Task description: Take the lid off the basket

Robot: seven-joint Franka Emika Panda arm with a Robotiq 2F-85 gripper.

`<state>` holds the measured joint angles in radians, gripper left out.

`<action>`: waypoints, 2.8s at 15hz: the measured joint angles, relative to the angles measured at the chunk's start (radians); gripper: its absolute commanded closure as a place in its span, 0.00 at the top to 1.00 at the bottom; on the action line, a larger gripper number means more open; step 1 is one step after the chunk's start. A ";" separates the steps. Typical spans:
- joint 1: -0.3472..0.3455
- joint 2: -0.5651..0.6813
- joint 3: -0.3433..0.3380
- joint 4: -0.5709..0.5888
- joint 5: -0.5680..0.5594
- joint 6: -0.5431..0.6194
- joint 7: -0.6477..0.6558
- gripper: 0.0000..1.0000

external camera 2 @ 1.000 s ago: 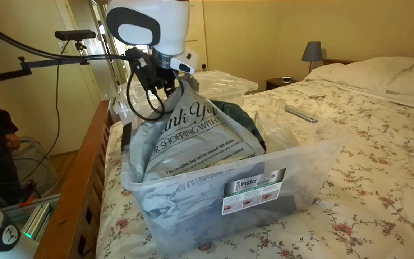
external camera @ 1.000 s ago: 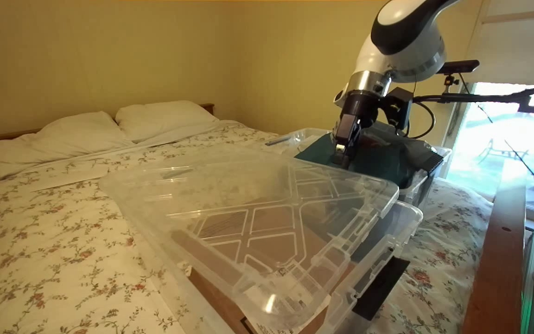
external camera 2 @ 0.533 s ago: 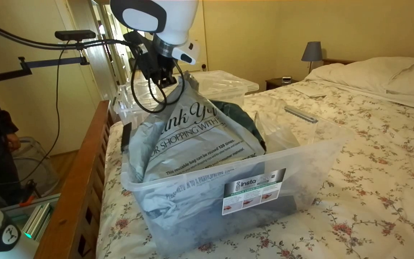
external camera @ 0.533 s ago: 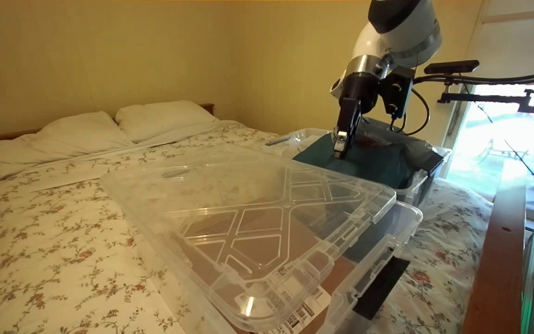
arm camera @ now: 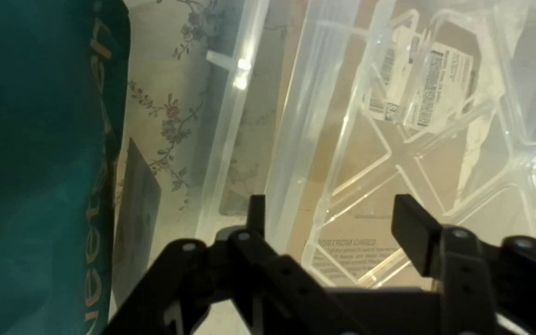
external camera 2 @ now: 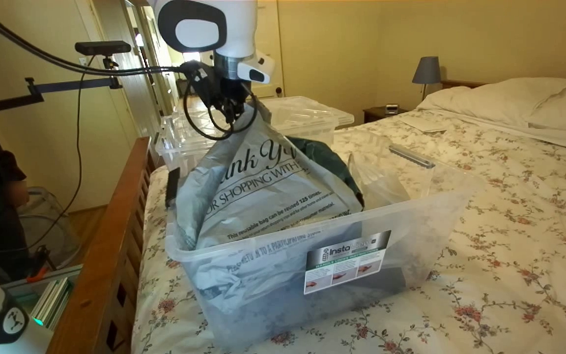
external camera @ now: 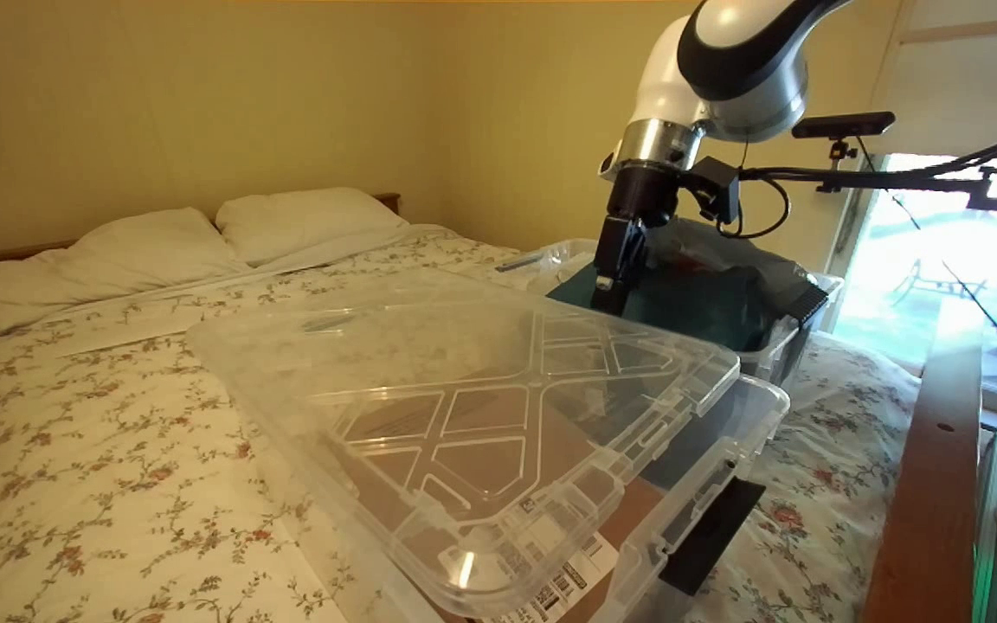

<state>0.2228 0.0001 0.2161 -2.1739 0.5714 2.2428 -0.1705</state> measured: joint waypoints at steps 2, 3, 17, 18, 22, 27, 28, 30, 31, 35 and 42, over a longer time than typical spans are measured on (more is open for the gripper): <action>0.004 0.029 0.004 0.030 -0.036 0.009 0.035 1.00; 0.004 0.044 0.004 0.044 -0.049 0.009 0.046 1.00; -0.069 0.203 0.010 0.189 0.171 -0.146 -0.200 0.27; -0.079 0.204 0.010 0.191 0.198 -0.166 -0.238 0.22; -0.105 0.205 0.005 0.197 0.256 -0.234 -0.333 0.18; -0.112 0.193 -0.010 0.219 0.254 -0.266 -0.353 0.16; -0.112 0.181 -0.010 0.229 0.249 -0.272 -0.353 0.16; -0.099 0.144 -0.010 0.251 0.192 -0.275 -0.326 0.16; -0.088 0.117 -0.008 0.263 0.140 -0.276 -0.285 0.16; -0.026 0.002 0.010 0.339 -0.071 -0.281 -0.041 0.16; 0.037 -0.061 0.082 0.583 -0.512 -0.303 0.344 0.16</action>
<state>0.2599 -0.0605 0.2977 -1.5910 0.0599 1.9402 0.1738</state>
